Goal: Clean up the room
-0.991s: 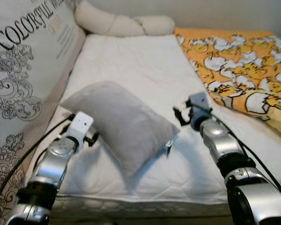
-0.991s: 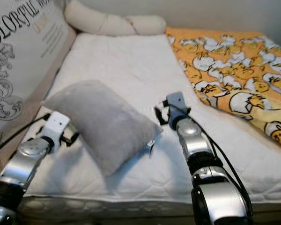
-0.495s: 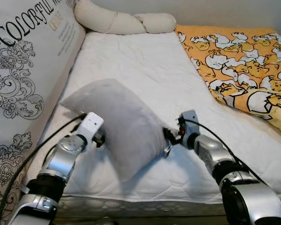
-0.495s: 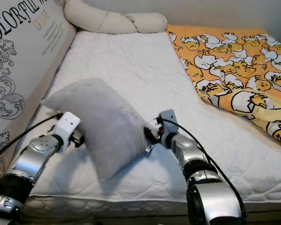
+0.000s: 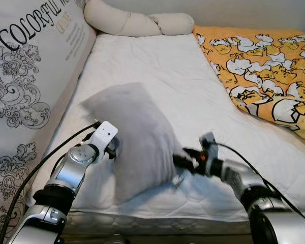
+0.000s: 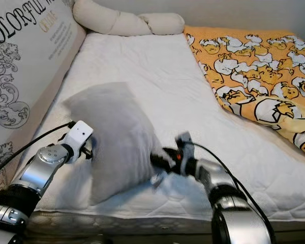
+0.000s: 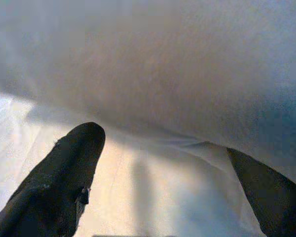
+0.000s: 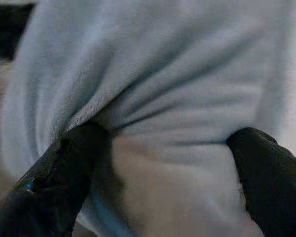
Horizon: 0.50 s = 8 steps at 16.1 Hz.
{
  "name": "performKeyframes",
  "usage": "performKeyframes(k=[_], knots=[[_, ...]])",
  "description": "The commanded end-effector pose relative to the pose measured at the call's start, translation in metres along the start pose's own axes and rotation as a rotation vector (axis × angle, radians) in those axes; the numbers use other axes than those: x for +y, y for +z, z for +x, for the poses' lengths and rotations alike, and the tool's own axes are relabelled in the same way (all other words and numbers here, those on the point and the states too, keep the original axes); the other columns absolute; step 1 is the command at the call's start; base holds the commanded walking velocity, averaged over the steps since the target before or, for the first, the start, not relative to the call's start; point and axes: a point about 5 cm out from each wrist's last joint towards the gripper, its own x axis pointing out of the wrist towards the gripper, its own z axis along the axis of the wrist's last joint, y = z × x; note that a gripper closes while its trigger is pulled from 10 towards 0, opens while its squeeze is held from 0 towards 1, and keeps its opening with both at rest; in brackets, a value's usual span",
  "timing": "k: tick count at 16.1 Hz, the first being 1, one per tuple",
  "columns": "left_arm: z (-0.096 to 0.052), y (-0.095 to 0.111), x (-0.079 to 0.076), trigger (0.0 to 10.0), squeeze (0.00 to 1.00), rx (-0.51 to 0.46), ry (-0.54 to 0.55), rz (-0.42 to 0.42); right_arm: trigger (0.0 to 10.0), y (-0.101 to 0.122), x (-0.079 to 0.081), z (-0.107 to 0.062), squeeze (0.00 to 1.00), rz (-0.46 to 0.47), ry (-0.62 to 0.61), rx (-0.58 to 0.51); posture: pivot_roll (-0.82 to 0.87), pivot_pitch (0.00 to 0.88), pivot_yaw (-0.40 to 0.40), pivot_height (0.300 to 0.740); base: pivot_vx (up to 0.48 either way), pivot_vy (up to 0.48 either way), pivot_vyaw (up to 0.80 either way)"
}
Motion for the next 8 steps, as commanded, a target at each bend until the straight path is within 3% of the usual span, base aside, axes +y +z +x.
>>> performKeyframes(k=[1,2,4,7,8], knots=[[0.003,0.019,-0.008,10.0,0.0,-0.074,-0.059,0.033,10.0,0.008,0.006,0.003,0.0,-0.029,0.082,-0.009,0.06,0.0,0.019,0.74,0.0,0.0,0.0],[0.001,0.02,-0.011,10.0,0.0,-0.088,-0.091,0.028,10.0,0.008,0.007,-0.001,0.0,-0.037,0.116,-0.009,0.06,0.0,0.019,0.74,0.0,0.0,0.0],[-0.01,0.022,-0.024,10.0,0.0,-0.121,-0.267,0.007,10.0,0.012,0.016,-0.016,0.0,-0.063,0.243,-0.017,0.06,0.0,0.02,0.74,0.0,0.0,0.0],[-0.031,0.013,-0.036,10.0,0.0,-0.095,-0.462,0.012,10.0,0.02,0.031,-0.032,0.0,-0.097,0.334,-0.033,0.05,0.0,0.022,0.74,0.0,0.0,0.0],[-0.033,0.01,-0.035,10.0,0.0,-0.085,-0.462,0.022,10.0,0.021,0.033,-0.035,0.0,-0.106,0.346,-0.03,0.05,0.0,0.022,0.74,0.0,0.0,0.0]])
